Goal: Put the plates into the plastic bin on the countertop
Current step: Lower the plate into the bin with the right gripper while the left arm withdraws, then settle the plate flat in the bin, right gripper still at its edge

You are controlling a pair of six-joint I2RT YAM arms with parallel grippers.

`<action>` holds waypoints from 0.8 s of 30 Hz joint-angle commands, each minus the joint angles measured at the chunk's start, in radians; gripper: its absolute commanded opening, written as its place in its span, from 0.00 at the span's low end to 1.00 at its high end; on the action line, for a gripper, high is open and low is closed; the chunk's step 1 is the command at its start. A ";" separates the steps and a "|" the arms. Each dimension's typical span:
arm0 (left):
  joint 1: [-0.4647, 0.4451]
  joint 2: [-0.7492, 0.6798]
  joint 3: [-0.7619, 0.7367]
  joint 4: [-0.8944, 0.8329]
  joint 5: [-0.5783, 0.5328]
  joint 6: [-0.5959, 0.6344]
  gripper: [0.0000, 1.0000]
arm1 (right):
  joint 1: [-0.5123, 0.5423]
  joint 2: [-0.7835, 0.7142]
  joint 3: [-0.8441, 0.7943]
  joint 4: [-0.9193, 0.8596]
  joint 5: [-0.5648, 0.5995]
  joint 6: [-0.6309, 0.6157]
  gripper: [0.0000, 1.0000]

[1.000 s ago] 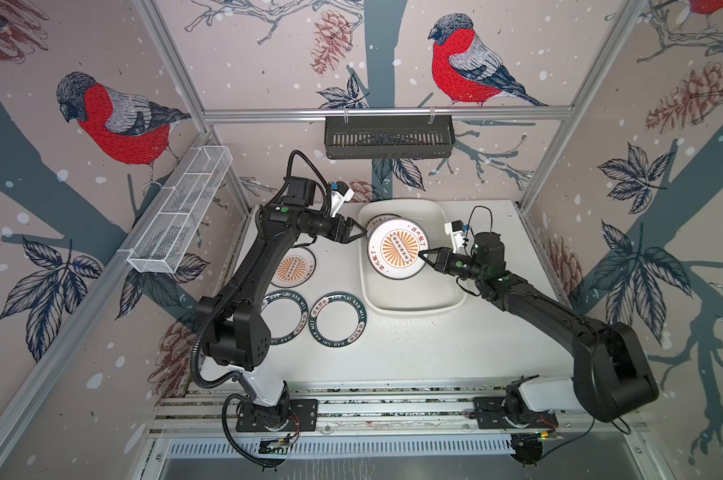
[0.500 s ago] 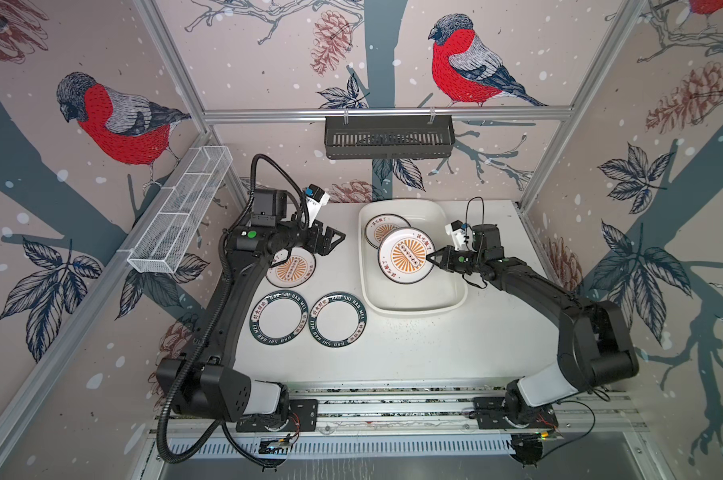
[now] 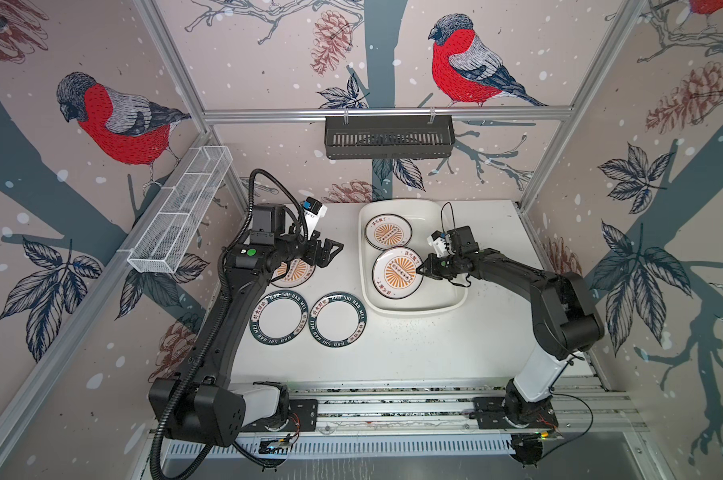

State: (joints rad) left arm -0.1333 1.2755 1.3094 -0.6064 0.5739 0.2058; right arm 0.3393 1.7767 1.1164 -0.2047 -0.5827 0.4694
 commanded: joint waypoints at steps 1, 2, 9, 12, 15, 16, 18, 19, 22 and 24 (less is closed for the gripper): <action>0.003 -0.008 -0.009 0.056 0.020 -0.005 0.88 | 0.007 0.025 0.019 0.005 -0.010 0.002 0.02; 0.003 -0.008 -0.010 0.057 0.022 -0.005 0.88 | 0.007 0.034 0.025 0.002 -0.009 0.007 0.02; 0.003 -0.007 -0.010 0.057 0.023 -0.003 0.88 | 0.013 0.088 0.057 -0.025 -0.015 0.013 0.04; 0.004 -0.005 -0.011 0.057 0.028 -0.004 0.88 | 0.012 0.105 0.060 -0.029 -0.017 0.015 0.06; 0.003 -0.006 -0.013 0.057 0.029 -0.006 0.88 | 0.013 0.115 0.065 -0.033 -0.015 0.017 0.08; 0.003 -0.008 -0.015 0.057 0.029 -0.005 0.88 | 0.014 0.118 0.067 -0.035 -0.013 0.018 0.09; 0.003 -0.009 -0.017 0.056 0.026 -0.002 0.88 | 0.014 0.124 0.071 -0.043 -0.007 0.018 0.11; 0.003 -0.010 -0.017 0.057 0.025 -0.003 0.88 | 0.014 0.125 0.072 -0.044 -0.006 0.019 0.12; 0.003 -0.010 -0.015 0.054 0.025 -0.001 0.88 | 0.015 0.130 0.073 -0.050 -0.002 0.019 0.15; 0.003 -0.011 -0.017 0.054 0.027 -0.002 0.88 | 0.015 0.133 0.078 -0.058 0.002 0.018 0.17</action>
State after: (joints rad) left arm -0.1329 1.2716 1.2934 -0.5808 0.5812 0.1951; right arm 0.3527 1.9041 1.1839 -0.2470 -0.5964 0.4950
